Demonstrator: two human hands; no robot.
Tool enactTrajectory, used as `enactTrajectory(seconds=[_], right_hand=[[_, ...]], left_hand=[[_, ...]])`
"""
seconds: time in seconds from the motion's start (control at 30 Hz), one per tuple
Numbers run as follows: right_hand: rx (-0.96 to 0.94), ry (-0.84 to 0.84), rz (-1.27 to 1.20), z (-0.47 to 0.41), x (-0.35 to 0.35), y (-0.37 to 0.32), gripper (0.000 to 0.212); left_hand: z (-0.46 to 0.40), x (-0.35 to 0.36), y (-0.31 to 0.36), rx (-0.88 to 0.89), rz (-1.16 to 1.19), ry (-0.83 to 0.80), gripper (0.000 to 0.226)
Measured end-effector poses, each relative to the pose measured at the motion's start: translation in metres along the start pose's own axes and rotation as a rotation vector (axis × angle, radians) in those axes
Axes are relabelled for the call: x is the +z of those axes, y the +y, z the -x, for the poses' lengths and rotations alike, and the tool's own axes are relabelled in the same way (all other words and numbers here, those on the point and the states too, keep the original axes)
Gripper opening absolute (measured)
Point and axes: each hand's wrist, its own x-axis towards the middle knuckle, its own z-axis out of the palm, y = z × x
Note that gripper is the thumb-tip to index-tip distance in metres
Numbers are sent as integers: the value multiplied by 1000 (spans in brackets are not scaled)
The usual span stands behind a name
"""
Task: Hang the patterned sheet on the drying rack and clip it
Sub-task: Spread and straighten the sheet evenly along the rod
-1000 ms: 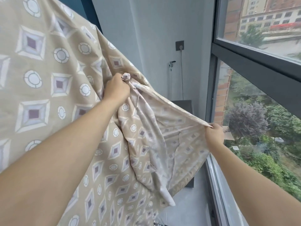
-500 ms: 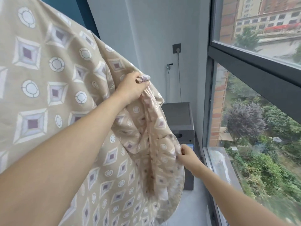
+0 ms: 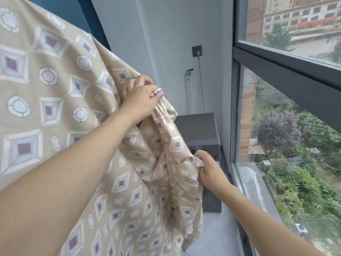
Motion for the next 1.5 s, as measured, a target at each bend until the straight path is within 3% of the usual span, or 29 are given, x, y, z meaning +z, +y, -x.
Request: enactTrajectory(seconds=[0.1,0.17,0.23,0.3,0.37,0.53,0.67,0.87,0.93,1.03,1.13,1.23,1.33,1.5], right_hand=[[-178,-36,189,0,5,1,37],[-185,18,274,0,6,2,28],[-172,111,275,0,4,0,32],[-142,149,243,0,3,0,18],[-3,139,134,-1,2,1,11],[280,260,-319,-5,3,-1,9],[277,355,-409,0,0,6,22],[-49,68,89,4,6,14,48],[19,-21,36,1,10,11,52],[217,-154,-311,-1,8,-8,32],[231,-227,-513,-2,0,-19,39],[182,-208,-444,-2,4,-22,36],[160,-119,-325,-6,12,-19,47],[179,-299,-286,-5,8,-7,40]], left_hand=[[1,1,-1,64,163,-49,34],[4,3,-1,85,292,-82,36],[7,4,-2,98,341,-85,32],[8,3,-2,121,327,-79,33],[12,2,1,155,236,-116,34],[21,2,17,189,-347,-356,37],[23,7,13,111,-349,-589,9],[25,6,5,243,-291,-427,14],[26,5,7,304,-283,-327,9],[27,3,13,337,-346,-254,13],[27,3,18,287,-439,-241,15],[27,8,21,213,-521,-238,30],[26,15,21,217,-562,-234,29],[23,17,15,298,-805,-264,30]])
